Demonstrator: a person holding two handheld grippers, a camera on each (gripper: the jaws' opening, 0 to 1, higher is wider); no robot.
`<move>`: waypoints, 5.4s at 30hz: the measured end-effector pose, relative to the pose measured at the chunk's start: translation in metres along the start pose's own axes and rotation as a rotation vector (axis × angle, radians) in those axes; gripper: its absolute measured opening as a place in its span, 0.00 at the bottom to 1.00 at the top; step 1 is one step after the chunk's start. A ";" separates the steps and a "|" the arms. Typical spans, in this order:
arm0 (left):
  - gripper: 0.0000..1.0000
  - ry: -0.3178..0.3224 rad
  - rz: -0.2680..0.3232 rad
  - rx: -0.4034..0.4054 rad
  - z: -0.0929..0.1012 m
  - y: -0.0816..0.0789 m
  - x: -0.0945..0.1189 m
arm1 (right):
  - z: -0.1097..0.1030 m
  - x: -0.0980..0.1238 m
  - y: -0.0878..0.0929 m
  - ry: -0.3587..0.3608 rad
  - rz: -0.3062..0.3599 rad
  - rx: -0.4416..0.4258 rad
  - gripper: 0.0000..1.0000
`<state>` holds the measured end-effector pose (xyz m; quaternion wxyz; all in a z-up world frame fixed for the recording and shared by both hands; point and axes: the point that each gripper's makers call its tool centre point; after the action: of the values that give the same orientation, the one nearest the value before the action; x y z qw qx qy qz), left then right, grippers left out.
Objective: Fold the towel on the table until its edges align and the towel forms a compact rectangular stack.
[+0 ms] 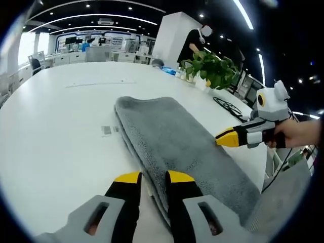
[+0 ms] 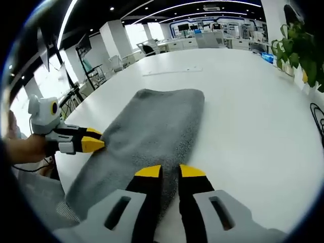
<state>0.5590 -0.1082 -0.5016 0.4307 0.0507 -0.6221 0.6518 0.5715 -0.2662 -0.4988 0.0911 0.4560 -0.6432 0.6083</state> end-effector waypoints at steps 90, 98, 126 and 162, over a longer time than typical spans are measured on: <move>0.42 0.463 -0.257 -0.775 0.146 0.086 0.075 | -0.119 0.080 0.108 -0.343 -0.152 0.653 0.19; 0.42 0.480 -0.291 -0.753 0.145 0.096 0.066 | -0.123 0.079 0.126 -0.350 -0.205 0.747 0.19; 0.31 0.444 -0.258 -0.612 0.136 0.095 0.053 | -0.117 0.066 0.136 -0.295 -0.272 0.935 0.16; 0.13 0.390 -0.300 -0.879 0.127 0.093 0.046 | -0.115 0.073 0.104 -0.329 -0.265 0.417 0.04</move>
<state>0.4123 -0.1803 -0.5175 0.6086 -0.1691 -0.7316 0.2565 0.4074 -0.2178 -0.4945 -0.0314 0.6372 -0.4453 0.6282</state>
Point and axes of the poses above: the point that each gripper's makers call its tool centre point, and the gripper's own axes: x roughly backward along the fingers, z roughly to its right, y roughly out of its underside, and after that the axes turned 1 degree about -x, right-handed
